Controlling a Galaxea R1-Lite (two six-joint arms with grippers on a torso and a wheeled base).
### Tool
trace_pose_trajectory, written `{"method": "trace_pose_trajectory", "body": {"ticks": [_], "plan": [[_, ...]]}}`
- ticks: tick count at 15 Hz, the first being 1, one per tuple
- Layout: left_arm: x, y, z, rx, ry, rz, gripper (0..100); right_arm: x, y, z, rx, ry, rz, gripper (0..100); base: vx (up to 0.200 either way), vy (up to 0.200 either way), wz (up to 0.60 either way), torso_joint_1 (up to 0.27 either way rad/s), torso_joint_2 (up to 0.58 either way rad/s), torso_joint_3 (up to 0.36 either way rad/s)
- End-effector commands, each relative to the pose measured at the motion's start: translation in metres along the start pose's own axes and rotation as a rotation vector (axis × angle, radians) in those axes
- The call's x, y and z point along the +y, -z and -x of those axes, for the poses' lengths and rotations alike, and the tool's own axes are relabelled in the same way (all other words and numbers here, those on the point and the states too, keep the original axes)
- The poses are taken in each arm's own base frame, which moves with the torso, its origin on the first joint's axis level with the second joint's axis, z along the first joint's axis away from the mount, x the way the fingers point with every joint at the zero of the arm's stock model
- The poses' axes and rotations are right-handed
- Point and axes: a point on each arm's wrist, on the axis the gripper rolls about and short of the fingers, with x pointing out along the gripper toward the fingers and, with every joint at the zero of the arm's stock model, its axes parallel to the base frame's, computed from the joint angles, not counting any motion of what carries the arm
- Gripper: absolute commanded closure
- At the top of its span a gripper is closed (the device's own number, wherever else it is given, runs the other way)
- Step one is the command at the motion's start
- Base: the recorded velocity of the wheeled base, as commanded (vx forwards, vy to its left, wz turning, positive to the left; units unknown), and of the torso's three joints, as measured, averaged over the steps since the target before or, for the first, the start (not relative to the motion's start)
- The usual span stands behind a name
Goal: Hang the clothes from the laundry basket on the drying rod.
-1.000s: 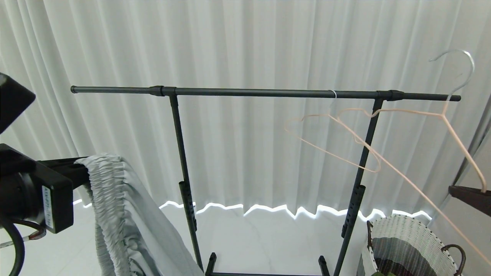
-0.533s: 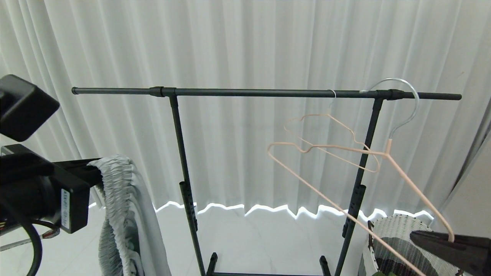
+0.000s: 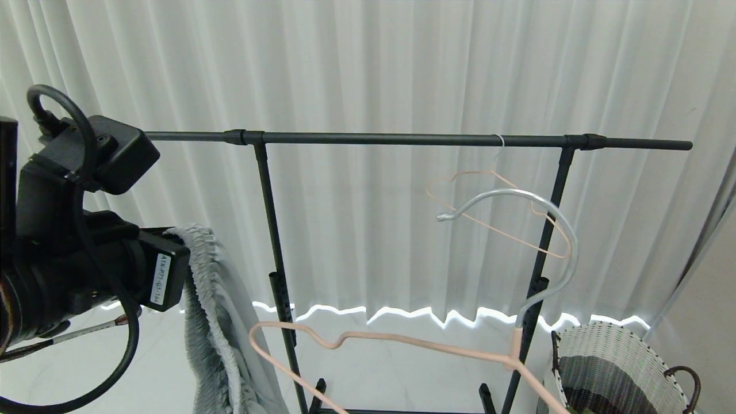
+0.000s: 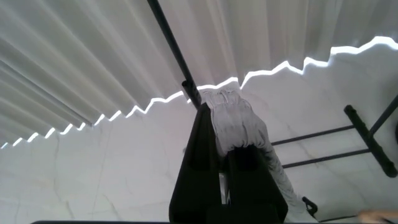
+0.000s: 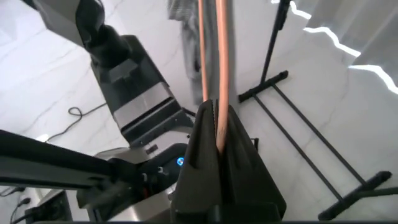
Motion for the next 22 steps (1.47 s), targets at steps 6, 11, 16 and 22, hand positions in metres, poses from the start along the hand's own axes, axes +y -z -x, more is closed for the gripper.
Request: {"method": "trace_pose_trajectory", "body": {"ticks": [6,11,16,22], "plan": [[-0.004,-0.013,-0.008,-0.01,0.008,0.055,100,0.01,-0.004,-0.051,0.006,0.044,-0.051,100,0.0,0.0,0.0,0.0,0.0,0.0],[-0.005,-0.013,-0.01,-0.003,0.01,0.07,100,0.004,-0.013,-0.084,-0.06,0.096,-0.092,100,0.0,0.0,0.0,0.0,0.0,0.0],[-0.006,-0.013,-0.012,0.0,0.015,0.084,100,0.008,-0.021,-0.107,-0.109,0.081,-0.105,100,0.0,0.0,0.0,0.0,0.0,0.0],[-0.006,-0.017,-0.01,-0.014,0.015,0.097,100,0.007,-0.011,-0.115,-0.059,0.091,-0.086,100,0.0,0.0,0.0,0.0,0.0,0.0]]}}
